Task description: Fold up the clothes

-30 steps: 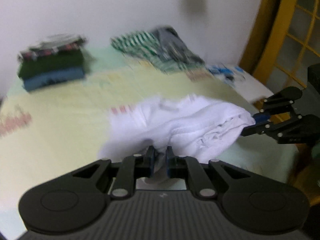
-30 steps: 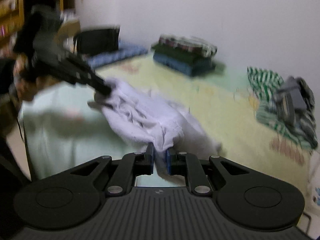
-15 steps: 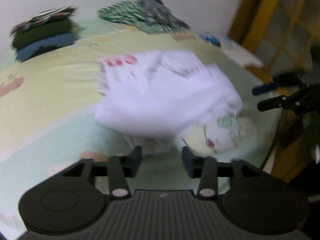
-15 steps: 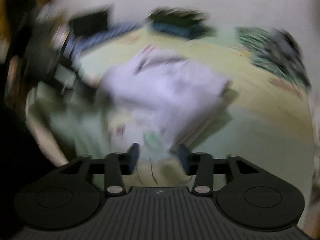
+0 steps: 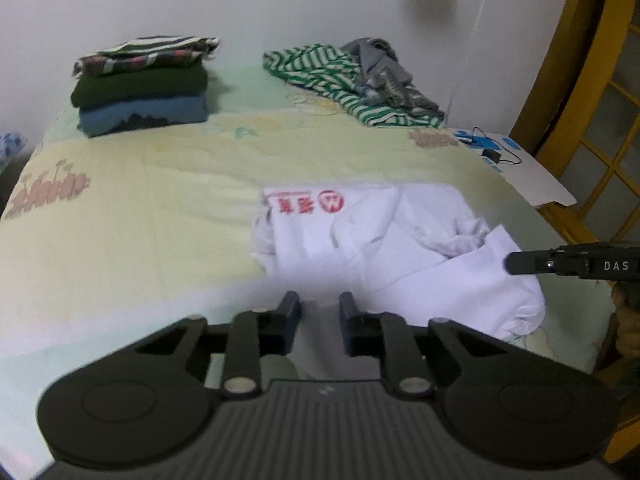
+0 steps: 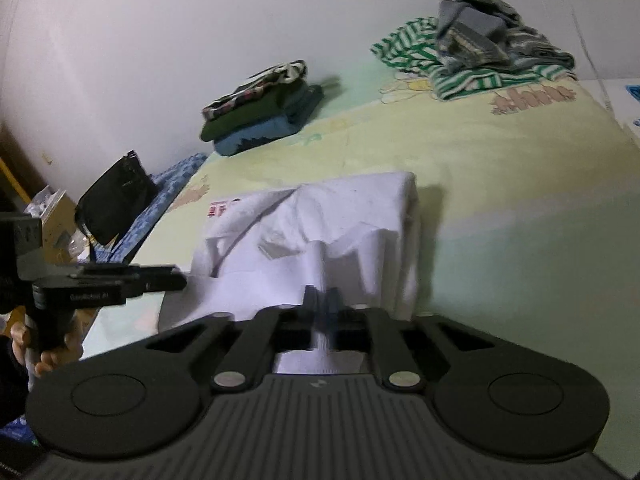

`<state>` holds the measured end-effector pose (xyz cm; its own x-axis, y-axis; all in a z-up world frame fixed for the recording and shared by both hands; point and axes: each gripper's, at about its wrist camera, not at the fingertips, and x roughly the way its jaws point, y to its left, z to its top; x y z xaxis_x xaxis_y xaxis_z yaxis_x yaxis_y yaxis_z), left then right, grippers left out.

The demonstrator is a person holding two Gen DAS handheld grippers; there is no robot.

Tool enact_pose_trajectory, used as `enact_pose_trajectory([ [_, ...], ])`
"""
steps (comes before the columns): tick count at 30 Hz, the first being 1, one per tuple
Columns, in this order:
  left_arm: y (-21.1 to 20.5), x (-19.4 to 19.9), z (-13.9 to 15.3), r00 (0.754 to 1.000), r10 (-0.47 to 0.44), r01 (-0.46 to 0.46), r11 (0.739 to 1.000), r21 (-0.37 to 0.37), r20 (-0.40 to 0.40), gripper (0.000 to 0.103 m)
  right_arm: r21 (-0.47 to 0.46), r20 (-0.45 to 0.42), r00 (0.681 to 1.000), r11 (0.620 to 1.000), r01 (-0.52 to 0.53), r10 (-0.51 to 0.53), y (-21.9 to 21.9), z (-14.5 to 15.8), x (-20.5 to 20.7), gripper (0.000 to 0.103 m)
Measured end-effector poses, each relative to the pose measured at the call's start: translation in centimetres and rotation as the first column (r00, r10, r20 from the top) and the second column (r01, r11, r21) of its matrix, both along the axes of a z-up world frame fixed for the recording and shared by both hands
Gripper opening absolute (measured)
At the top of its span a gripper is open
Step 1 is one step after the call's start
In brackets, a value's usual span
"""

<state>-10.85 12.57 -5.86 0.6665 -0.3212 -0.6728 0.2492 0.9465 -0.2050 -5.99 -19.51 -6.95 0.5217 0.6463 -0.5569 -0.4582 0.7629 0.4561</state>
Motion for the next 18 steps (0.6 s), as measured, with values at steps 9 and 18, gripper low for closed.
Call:
enact_pose_trajectory([
  [9,-1.3,0.5,-0.5,0.999,-0.048,0.048,0.999,0.009,-0.007,0.014,-0.082,-0.061,0.998,0.997,-0.012,0.007,-0.2,-2.0,1.7,0.007],
  [18,-1.0,1.2,-1.7,0.999,-0.007,0.008,1.0,0.027,-0.032,0.045,-0.133,0.093,0.995,0.99,0.037,-0.025,0.4,0.5,1.0,0.043],
])
